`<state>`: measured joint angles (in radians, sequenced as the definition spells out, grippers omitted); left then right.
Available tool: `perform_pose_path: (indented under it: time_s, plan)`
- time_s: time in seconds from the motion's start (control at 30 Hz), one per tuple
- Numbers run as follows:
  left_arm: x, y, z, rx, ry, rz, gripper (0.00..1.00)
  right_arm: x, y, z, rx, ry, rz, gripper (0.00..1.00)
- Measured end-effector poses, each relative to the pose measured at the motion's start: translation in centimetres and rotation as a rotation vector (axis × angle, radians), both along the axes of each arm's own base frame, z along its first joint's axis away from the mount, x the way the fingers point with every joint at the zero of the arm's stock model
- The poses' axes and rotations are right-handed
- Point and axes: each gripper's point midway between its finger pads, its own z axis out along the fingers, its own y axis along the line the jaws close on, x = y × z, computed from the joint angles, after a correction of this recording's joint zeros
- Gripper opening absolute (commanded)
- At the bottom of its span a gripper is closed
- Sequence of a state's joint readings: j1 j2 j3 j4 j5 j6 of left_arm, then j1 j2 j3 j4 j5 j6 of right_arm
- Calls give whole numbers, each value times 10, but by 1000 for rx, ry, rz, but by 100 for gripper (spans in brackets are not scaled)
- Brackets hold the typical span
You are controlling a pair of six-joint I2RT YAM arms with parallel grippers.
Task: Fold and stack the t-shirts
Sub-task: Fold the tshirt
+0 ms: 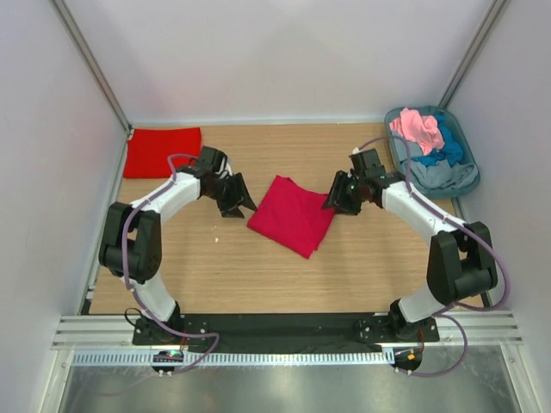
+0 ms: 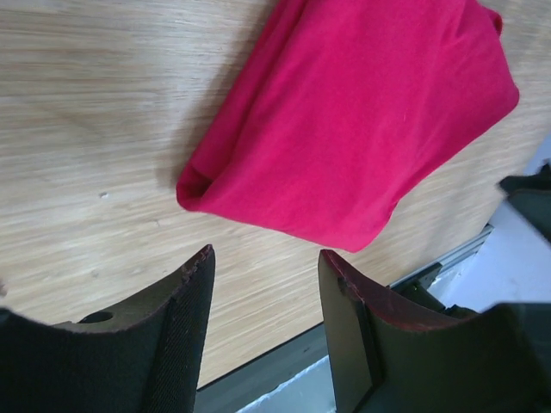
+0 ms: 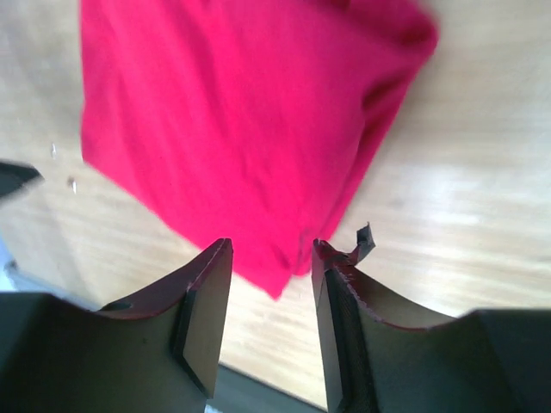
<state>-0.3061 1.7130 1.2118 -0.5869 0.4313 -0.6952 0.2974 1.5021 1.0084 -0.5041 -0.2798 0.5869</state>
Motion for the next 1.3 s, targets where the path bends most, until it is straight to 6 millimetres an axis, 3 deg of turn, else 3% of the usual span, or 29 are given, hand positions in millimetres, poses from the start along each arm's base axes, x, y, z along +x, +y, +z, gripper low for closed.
perform_pose_path:
  time_s: [0.13, 0.27, 0.4, 0.53, 0.87, 1.1, 1.2, 1.3]
  plan:
    - [-4, -11, -16, -23, 54, -21, 53, 37, -10, 11, -96, -40, -40, 49]
    - [-5, -16, -14, -42, 58, -31, 53, 52, -18, -7, -162, 5, -57, 45]
    - [-6, -17, -13, -49, 61, -32, 53, 52, -27, -38, -215, 88, -58, 35]
    - [-6, -17, -14, -48, 62, -32, 52, 52, -38, -50, -244, 115, -75, 19]
    - [-18, -11, -27, -19, 106, -24, 52, 45, -57, -80, -233, 139, -122, 15]
    - [-17, -10, -24, -12, 108, -22, 52, 45, -56, -73, -224, 132, -127, 16]
    - [-11, -12, -17, -17, 85, -26, 52, 44, -56, -55, -221, 132, -135, 15]
    - [-9, -12, -14, -18, 72, -33, 52, 57, -54, -22, -213, 95, -152, 17]
